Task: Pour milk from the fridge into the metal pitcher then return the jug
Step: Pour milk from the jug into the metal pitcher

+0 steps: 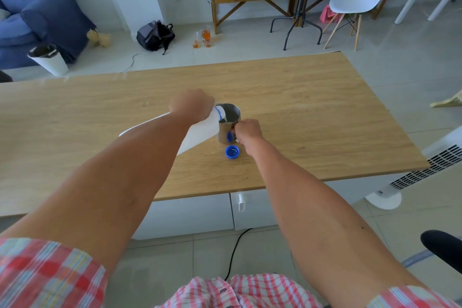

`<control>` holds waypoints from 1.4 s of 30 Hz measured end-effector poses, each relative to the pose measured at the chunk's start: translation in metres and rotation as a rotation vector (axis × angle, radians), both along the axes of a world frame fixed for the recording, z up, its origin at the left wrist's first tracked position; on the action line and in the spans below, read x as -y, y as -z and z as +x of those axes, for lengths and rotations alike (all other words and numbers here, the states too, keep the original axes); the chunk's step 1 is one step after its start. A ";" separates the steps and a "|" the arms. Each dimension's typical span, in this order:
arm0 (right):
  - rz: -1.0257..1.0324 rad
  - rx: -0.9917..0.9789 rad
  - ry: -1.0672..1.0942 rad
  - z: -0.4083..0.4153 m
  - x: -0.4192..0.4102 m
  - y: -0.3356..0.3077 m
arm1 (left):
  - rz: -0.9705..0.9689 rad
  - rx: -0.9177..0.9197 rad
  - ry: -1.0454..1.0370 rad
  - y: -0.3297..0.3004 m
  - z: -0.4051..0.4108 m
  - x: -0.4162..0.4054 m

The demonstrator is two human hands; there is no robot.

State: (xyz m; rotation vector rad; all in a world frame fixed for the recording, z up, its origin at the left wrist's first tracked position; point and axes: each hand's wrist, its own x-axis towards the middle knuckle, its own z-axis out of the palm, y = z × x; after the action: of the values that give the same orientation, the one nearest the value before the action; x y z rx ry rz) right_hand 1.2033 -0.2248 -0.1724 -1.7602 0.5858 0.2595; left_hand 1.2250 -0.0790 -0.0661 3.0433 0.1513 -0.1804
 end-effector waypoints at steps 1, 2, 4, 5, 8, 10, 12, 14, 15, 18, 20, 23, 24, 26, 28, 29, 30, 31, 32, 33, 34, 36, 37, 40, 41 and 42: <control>-0.002 0.002 -0.001 0.000 0.000 0.000 | -0.003 0.000 0.000 0.000 0.000 0.000; -0.003 0.004 -0.004 0.000 0.000 0.000 | -0.006 0.000 0.001 0.000 0.000 0.000; 0.001 0.007 -0.010 0.000 0.000 0.000 | -0.007 0.001 0.003 0.001 0.000 0.000; 0.002 0.009 -0.011 0.000 0.000 0.001 | -0.007 0.000 0.005 0.001 0.000 0.000; -0.001 0.012 -0.002 0.001 0.000 0.003 | -0.008 -0.004 0.003 0.001 0.000 0.000; 0.001 0.011 -0.008 0.001 0.000 0.002 | -0.010 -0.004 0.001 0.000 0.000 -0.001; 0.003 0.007 -0.011 0.001 0.001 0.001 | -0.013 -0.006 -0.001 0.000 0.000 0.000; 0.010 0.001 -0.002 0.002 0.001 0.002 | -0.015 -0.009 -0.001 -0.001 0.000 0.000; 0.012 -0.001 0.000 0.002 0.001 0.003 | -0.015 -0.010 -0.001 -0.001 0.000 0.000; 0.008 -0.004 0.001 0.003 0.000 0.004 | -0.008 -0.014 -0.003 -0.002 -0.001 0.000; 0.010 -0.004 0.002 0.002 0.001 0.003 | -0.005 -0.014 -0.002 -0.002 -0.001 0.001; 0.017 -0.012 0.006 0.003 0.001 0.002 | -0.006 -0.014 0.002 -0.002 -0.001 0.001; 0.020 -0.014 0.008 0.003 0.001 0.002 | -0.007 -0.016 0.000 -0.002 -0.001 0.001; 0.020 -0.018 0.010 0.003 0.001 0.003 | -0.008 -0.018 -0.004 -0.002 -0.001 0.001; 0.017 -0.020 0.009 0.004 0.001 0.003 | -0.009 -0.017 -0.002 -0.002 -0.001 0.001; 0.016 -0.020 0.008 0.004 0.001 0.003 | -0.009 -0.017 -0.001 -0.002 -0.001 0.001; 0.015 -0.018 0.007 0.004 0.001 0.003 | -0.007 -0.018 0.000 -0.003 -0.001 0.001; 0.014 -0.018 0.007 0.005 0.001 0.003 | -0.006 -0.019 0.000 -0.003 -0.001 0.001; 0.014 -0.018 0.006 0.005 0.001 0.004 | -0.005 -0.021 0.000 -0.003 -0.001 0.001; 0.014 -0.019 0.006 0.005 0.001 0.004 | -0.005 -0.022 -0.001 -0.003 -0.001 0.001; 0.015 -0.018 0.006 0.005 0.001 0.004 | -0.005 -0.023 -0.002 -0.004 -0.001 0.001; 0.022 -0.019 0.008 0.005 0.000 0.005 | -0.004 -0.022 -0.001 -0.003 -0.001 0.001; 0.023 -0.020 0.009 0.005 0.000 0.005 | -0.006 -0.022 0.000 -0.003 -0.001 0.001; 0.024 -0.017 0.011 0.005 0.001 0.005 | -0.010 -0.023 0.003 -0.004 0.000 0.001; 0.025 -0.017 0.008 0.005 0.001 0.005 | -0.011 -0.024 0.004 -0.004 0.000 0.001; 0.023 -0.015 0.003 0.005 0.001 0.005 | -0.013 -0.026 0.006 -0.004 0.000 0.001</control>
State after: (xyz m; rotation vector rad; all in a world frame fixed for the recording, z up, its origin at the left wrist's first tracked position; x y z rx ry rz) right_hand 1.2084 -0.2255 -0.1776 -1.7358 0.5945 0.2765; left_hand 1.2247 -0.0798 -0.0623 3.0300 0.1418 -0.2199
